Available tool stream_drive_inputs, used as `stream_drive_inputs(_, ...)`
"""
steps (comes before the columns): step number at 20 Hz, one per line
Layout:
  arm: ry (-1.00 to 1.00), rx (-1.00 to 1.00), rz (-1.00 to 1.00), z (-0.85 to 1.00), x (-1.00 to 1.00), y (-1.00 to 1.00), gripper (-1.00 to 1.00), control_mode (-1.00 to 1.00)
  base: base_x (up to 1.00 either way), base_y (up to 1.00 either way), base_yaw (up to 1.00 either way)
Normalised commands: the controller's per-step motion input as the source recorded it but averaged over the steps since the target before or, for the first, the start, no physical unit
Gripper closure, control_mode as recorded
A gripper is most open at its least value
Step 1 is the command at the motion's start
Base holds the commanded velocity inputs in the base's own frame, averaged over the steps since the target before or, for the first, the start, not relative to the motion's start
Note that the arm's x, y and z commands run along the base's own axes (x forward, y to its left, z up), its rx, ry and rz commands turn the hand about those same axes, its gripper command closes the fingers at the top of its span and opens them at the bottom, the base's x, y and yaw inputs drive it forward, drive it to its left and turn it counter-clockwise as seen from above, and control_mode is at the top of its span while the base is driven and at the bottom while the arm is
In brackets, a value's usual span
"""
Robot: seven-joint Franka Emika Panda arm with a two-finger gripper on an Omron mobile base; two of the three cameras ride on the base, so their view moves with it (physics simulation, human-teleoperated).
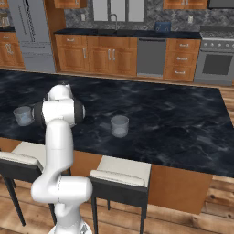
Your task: There are four ice cubes in the ice bowl. Place two ice cubes in each glass of water.
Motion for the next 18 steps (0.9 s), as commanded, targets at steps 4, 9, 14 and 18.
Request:
stream_drive_inputs(4,0.00,0.00,-0.03,0.00,-0.03,-0.40,1.00,-1.00,0.00,0.00,0.00)
stream_drive_inputs(9,-0.10,0.00,-0.04,0.06,-0.01,-0.11,1.00,-1.00,0.00,0.00,0.00)
stream_drive_inputs(14,-0.19,0.04,-0.07,0.49,-0.03,0.00,1.00,-1.00,0.00,0.00,0.00)
stream_drive_inputs(18,-0.18,0.07,-0.07,0.84,-0.11,0.00,1.00,-1.00,0.00,0.00,0.00)
